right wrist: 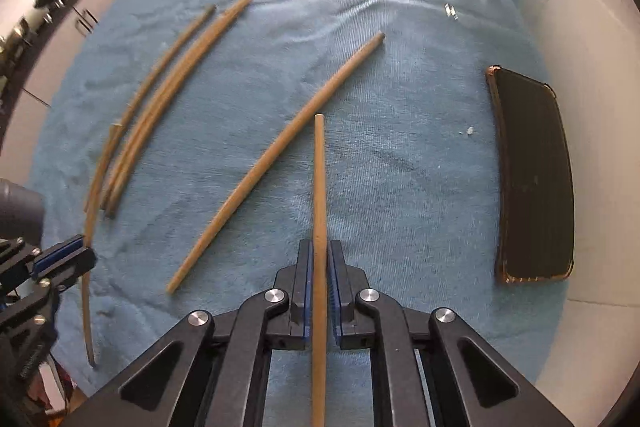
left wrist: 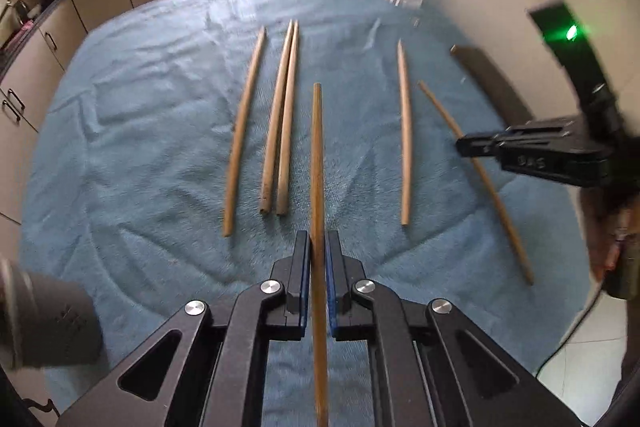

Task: Organize utensils
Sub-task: 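Carry both chopsticks to the black cup and release them inside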

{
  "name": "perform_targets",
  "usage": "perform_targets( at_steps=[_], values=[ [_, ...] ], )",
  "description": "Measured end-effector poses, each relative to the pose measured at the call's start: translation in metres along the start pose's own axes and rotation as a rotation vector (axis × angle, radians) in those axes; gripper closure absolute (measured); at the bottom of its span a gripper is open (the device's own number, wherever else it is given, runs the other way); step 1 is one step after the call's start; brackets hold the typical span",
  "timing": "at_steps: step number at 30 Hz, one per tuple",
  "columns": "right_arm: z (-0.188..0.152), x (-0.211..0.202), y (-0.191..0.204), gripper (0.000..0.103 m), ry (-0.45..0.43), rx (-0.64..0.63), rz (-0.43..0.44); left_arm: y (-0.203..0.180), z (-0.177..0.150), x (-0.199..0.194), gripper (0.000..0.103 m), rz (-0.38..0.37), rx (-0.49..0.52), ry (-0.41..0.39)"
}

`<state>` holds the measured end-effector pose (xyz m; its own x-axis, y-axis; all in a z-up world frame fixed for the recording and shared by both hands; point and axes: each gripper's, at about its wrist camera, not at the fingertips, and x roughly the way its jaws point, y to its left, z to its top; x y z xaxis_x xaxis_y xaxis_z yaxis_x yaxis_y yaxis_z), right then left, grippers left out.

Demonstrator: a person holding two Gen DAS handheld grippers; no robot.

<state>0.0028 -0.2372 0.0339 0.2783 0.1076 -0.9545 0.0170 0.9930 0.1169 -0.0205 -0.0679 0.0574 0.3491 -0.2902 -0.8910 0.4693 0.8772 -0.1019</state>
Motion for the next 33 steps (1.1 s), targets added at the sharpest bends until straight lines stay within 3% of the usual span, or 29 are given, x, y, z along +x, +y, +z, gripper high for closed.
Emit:
perform_targets(
  at_steps=[8, 16, 21, 24, 30, 33],
  values=[
    [-0.041, -0.063, 0.006, 0.095, -0.234, 0.011, 0.072, 0.020, -0.042, -0.068, 0.096, -0.093, -0.061, -0.182],
    [-0.060, -0.126, 0.048, 0.095, -0.427, -0.020, 0.146, 0.048, -0.075, -0.148, 0.096, -0.096, -0.150, -0.376],
    [-0.054, -0.159, 0.094, 0.095, -0.551, -0.048, 0.263, 0.091, -0.087, -0.198, 0.096, -0.039, -0.249, -0.524],
    [-0.041, -0.167, 0.130, 0.095, -0.609, -0.072, 0.339, 0.120, -0.090, -0.221, 0.096, 0.041, -0.316, -0.609],
    [-0.017, -0.177, 0.204, 0.095, -0.705, -0.102, 0.483, 0.174, -0.084, -0.237, 0.096, 0.110, -0.439, -0.682],
    [-0.006, -0.177, 0.236, 0.095, -0.751, -0.112, 0.514, 0.195, -0.074, -0.234, 0.096, 0.119, -0.467, -0.720]
  ],
)
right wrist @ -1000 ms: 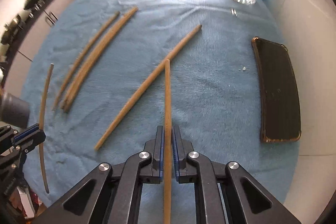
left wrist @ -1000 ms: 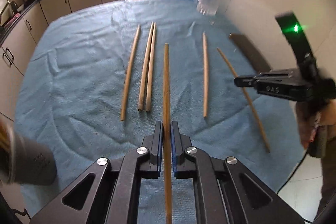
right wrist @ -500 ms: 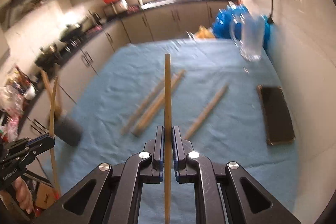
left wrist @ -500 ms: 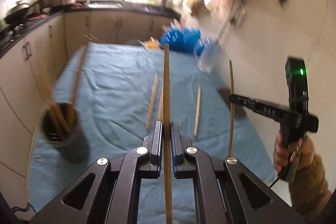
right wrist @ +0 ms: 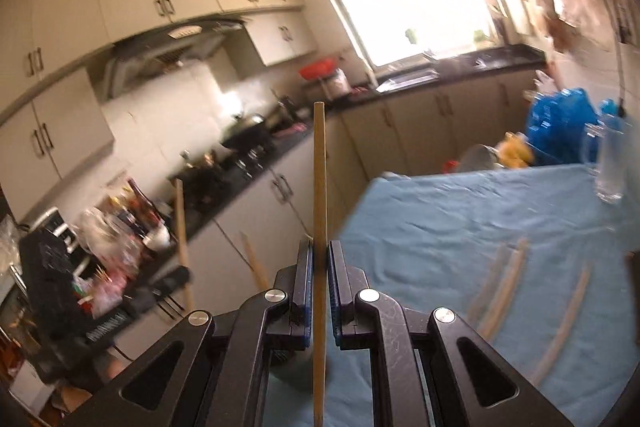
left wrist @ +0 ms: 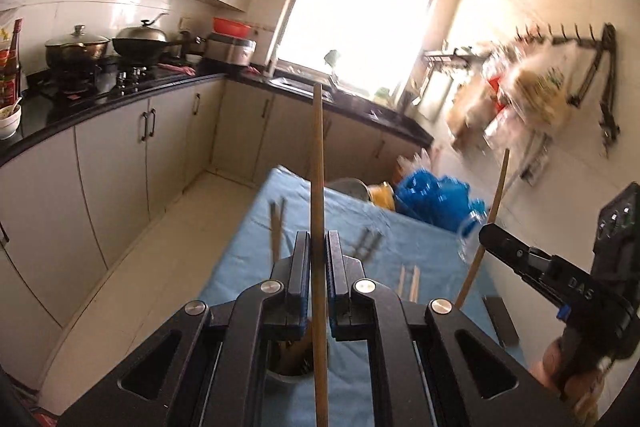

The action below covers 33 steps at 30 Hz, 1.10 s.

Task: Organize utensils
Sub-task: 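Carry both chopsticks to the black cup and release them inside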

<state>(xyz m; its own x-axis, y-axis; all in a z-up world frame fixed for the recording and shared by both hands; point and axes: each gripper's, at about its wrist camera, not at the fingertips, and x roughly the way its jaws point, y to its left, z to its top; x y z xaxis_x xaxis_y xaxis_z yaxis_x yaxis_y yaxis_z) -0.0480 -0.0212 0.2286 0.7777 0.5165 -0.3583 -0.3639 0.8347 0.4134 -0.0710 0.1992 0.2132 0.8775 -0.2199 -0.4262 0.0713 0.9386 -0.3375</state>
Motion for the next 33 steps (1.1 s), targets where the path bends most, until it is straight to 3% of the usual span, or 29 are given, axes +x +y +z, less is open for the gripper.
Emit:
perform_targets(
  at_steps=[8, 14, 20, 21, 23, 26, 28, 33],
  values=[
    [-0.003, 0.064, 0.034, 0.095, -0.083, -0.044, -0.042, 0.019, 0.012, 0.045, 0.096, 0.035, -0.003, -0.071],
    [-0.026, 0.092, 0.030, 0.095, -0.019, -0.093, -0.078, 0.029, -0.003, 0.075, 0.096, 0.063, 0.002, -0.015],
    [-0.042, 0.090, 0.020, 0.093, -0.007, -0.074, -0.106, 0.033, -0.014, 0.079, 0.096, 0.079, -0.022, 0.013],
    [-0.043, 0.089, 0.018, 0.090, -0.009, -0.064, -0.111, 0.033, -0.014, 0.076, 0.096, 0.086, -0.025, 0.010],
    [-0.043, 0.086, 0.013, 0.068, -0.006, -0.047, -0.114, 0.032, -0.015, 0.072, 0.096, 0.092, -0.024, 0.010],
    [-0.043, 0.077, 0.010, 0.060, -0.020, -0.034, -0.121, 0.027, -0.016, 0.061, 0.082, 0.124, -0.011, -0.004],
    [-0.044, 0.068, 0.008, 0.059, -0.027, -0.031, -0.121, 0.022, -0.019, 0.051, 0.065, 0.158, 0.009, -0.024],
    [-0.052, 0.036, -0.001, 0.050, -0.064, -0.033, -0.149, 0.003, -0.034, 0.022, 0.051, 0.220, 0.055, -0.049]
  ],
)
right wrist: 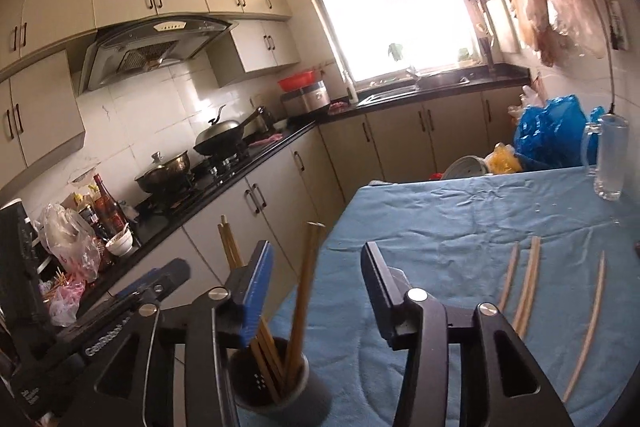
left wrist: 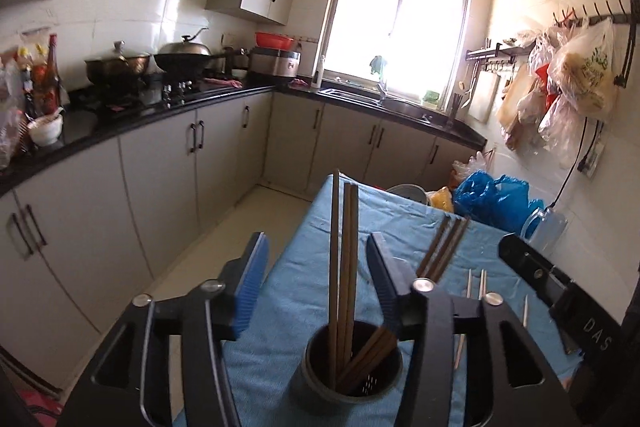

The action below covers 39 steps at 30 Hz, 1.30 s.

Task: Organize utensils
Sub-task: 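Carry both chopsticks to the black cup and release them inside, then bring both open tools back over the remaining chopsticks on the towel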

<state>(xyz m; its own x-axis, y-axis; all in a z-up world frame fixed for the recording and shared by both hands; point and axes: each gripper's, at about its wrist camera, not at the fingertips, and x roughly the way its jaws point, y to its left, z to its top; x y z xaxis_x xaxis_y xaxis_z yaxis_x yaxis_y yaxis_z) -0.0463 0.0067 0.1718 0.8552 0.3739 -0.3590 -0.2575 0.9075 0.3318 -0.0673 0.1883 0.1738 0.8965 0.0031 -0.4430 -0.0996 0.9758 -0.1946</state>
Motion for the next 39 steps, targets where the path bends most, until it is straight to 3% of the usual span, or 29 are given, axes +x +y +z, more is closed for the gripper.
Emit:
perform_targets(
  at_steps=[5, 15, 23, 39],
  values=[
    [-0.014, -0.034, -0.024, 0.038, -0.041, 0.016, -0.076, -0.017, -0.022, -0.030, 0.039, 0.049, 0.026, -0.003],
    [-0.056, -0.072, -0.087, 0.037, 0.011, 0.136, -0.232, -0.065, -0.066, -0.054, 0.036, 0.113, 0.139, 0.014],
    [-0.067, -0.098, -0.130, 0.037, 0.016, 0.244, -0.291, -0.095, -0.087, -0.056, 0.035, 0.088, 0.240, 0.073],
    [-0.080, -0.108, -0.157, 0.036, 0.033, 0.307, -0.324, -0.127, -0.109, -0.047, 0.034, 0.047, 0.326, 0.148]
  ],
)
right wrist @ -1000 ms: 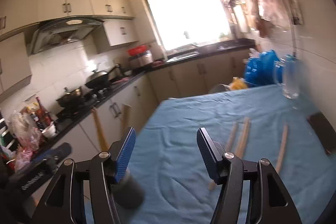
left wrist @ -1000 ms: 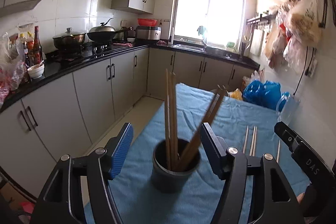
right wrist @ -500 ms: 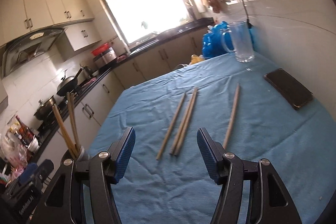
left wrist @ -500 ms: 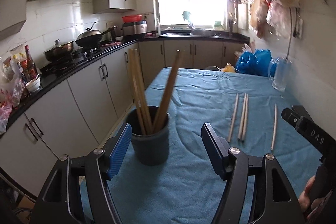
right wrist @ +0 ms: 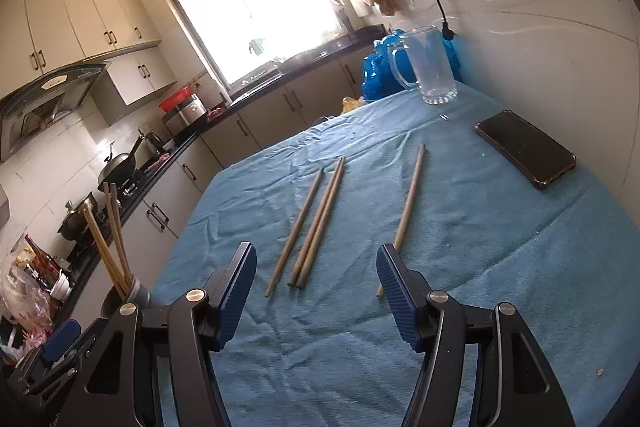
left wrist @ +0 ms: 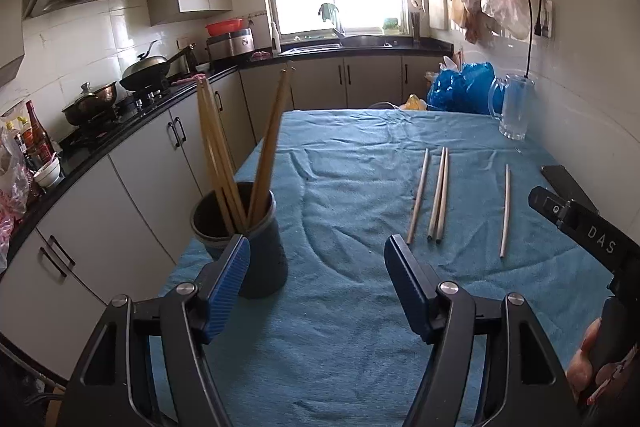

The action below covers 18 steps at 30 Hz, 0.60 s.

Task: Organize utensils
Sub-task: 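Bring both open tools back over the remaining chopsticks on the towel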

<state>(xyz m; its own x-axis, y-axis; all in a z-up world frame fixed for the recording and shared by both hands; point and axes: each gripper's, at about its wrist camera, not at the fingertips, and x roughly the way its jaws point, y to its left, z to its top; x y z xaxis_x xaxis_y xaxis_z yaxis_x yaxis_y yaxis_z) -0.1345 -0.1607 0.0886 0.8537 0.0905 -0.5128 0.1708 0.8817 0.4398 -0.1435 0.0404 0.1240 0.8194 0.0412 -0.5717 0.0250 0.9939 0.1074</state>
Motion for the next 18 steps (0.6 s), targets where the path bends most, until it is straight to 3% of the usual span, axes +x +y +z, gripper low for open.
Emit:
perform_targets(
  at_steps=[4, 9, 13, 18],
  values=[
    [-0.001, 0.005, -0.011, 0.036, 0.014, 0.018, -0.017, -0.008, -0.001, 0.008, 0.034, -0.024, 0.018, 0.027],
    [-0.001, 0.013, -0.031, 0.036, 0.036, 0.045, -0.058, -0.028, 0.000, 0.028, 0.034, -0.117, 0.036, 0.089],
    [-0.002, 0.018, -0.046, 0.036, 0.053, 0.065, -0.079, -0.052, 0.005, 0.055, 0.034, -0.178, 0.047, 0.126],
    [0.010, 0.040, -0.058, 0.036, 0.135, 0.040, -0.076, -0.078, 0.025, 0.106, 0.035, -0.222, 0.044, 0.176]
  ],
)
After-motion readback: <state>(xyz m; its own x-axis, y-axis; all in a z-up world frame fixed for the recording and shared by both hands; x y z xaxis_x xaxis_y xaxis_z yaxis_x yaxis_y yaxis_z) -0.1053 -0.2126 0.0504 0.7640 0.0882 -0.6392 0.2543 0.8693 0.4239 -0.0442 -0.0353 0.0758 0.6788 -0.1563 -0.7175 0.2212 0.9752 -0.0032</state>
